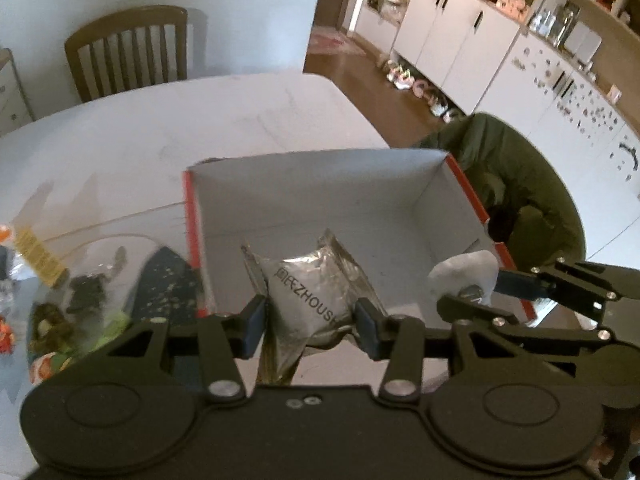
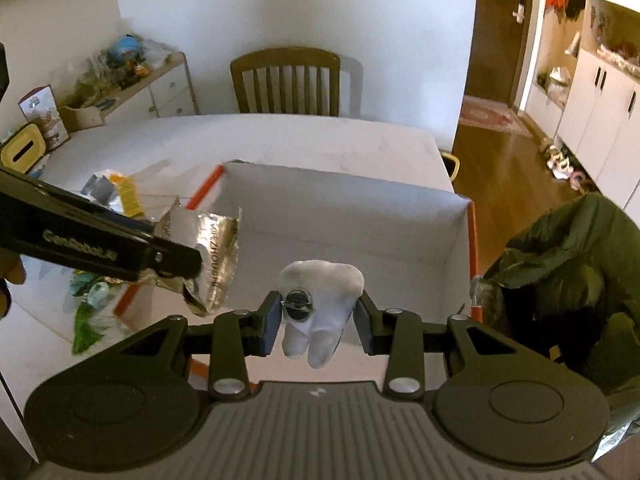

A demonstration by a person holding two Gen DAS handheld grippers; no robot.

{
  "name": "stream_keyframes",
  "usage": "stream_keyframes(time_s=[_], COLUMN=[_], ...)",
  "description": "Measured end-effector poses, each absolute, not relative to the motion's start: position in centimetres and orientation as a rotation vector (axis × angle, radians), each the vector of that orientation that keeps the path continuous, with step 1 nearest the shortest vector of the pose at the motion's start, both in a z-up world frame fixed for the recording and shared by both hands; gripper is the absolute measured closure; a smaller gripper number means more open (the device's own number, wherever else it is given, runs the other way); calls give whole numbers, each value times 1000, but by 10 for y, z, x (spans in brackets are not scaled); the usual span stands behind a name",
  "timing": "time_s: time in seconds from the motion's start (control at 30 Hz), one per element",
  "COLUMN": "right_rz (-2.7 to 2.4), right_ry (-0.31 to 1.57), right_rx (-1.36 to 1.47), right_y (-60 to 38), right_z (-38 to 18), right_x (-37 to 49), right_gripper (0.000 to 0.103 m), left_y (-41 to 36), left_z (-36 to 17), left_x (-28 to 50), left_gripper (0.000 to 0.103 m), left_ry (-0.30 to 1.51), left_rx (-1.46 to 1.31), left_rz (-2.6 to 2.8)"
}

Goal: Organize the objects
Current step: 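Carry the foil bag and tooth plush with both tools down into the red-and-white box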

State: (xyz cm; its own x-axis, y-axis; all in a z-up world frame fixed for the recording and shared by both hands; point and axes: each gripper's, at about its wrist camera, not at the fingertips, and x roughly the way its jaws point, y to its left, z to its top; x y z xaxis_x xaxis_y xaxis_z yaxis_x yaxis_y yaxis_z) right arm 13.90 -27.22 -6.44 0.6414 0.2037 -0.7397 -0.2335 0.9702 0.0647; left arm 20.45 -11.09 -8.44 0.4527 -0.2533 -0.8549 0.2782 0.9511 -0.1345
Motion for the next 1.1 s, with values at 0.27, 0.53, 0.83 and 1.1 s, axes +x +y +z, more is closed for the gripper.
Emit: stream_keyframes(time_s=[0.27, 0.53, 0.83, 1.1], right_rz=[260, 267, 320, 328], right_ry=[939, 1084, 1201, 1227], right_rx=[-61, -79, -145, -154], right_y=[-282, -283, -274, -271], right_z=[-97, -131, -152, -158], right_x=[173, 206, 221, 221], right_gripper=[65, 65, 65, 64], left_y=[-144, -152, -151, -143], left_z=[-121, -148, -167, -174], left_x=[237, 259, 271, 273], left_gripper=[56, 56, 56, 53], left_ry=[1110, 1182, 1231, 1262], left_rx=[105, 95, 95, 78], left_rz=[-332, -284, -251, -233])
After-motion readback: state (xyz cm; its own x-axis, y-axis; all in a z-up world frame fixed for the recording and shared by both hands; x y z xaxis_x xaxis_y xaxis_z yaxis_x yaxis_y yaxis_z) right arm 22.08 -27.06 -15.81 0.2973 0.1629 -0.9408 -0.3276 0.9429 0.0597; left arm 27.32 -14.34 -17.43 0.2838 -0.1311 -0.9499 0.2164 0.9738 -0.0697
